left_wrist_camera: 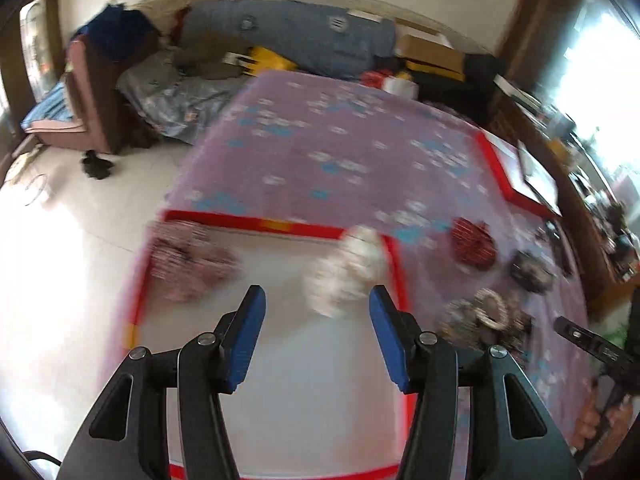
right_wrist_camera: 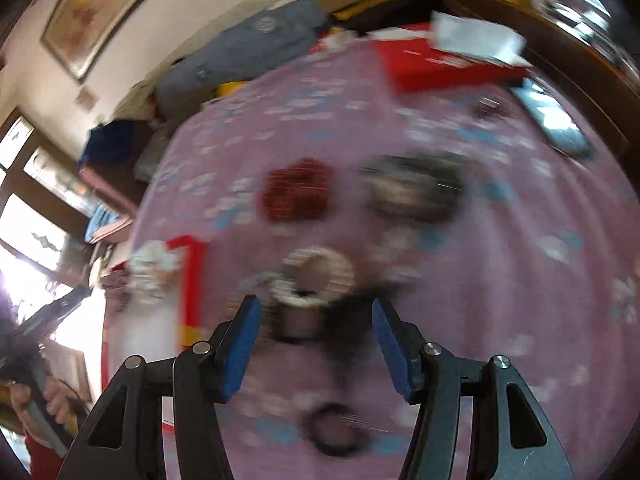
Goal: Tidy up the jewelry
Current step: 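Move both grippers back to the remaining accessories on the bedspread, then grasp the black claw clip with the left gripper while the right grasps the grey sheer scrunchie, then lower the claw clip and grey scrunchie into the tray and open both grippers, then move both grippers back toward the red polka-dot scrunchie and pearl bracelet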
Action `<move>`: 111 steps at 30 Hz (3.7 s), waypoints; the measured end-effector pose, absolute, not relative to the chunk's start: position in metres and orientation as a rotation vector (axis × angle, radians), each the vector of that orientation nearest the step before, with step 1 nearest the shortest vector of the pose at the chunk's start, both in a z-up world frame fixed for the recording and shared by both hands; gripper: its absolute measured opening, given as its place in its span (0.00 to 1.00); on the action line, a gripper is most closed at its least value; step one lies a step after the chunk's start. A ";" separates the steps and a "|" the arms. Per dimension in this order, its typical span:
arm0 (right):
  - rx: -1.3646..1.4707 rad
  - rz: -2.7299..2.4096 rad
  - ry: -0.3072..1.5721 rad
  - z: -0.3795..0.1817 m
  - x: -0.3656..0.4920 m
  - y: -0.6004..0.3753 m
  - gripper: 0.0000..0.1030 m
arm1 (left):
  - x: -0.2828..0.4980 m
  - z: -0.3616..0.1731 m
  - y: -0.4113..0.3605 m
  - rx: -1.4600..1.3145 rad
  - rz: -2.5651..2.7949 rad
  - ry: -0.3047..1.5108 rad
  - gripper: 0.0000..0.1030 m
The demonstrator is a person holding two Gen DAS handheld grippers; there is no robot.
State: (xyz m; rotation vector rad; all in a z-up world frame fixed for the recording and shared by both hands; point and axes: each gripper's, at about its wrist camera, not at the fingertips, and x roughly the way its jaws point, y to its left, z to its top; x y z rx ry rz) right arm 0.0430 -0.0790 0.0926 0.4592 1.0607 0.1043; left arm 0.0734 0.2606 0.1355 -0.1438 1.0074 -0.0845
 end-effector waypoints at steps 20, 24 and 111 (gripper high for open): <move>0.490 0.187 1.078 0.050 0.097 -0.173 0.60 | 0.052 0.064 0.020 -0.065 -0.368 1.175 0.51; 0.462 0.205 1.070 0.049 0.126 -0.170 0.62 | 0.057 0.042 -0.003 -0.065 -0.372 1.226 0.51; 0.243 0.631 1.273 0.047 0.004 0.189 0.35 | -0.029 0.087 0.387 -0.247 0.265 1.145 0.43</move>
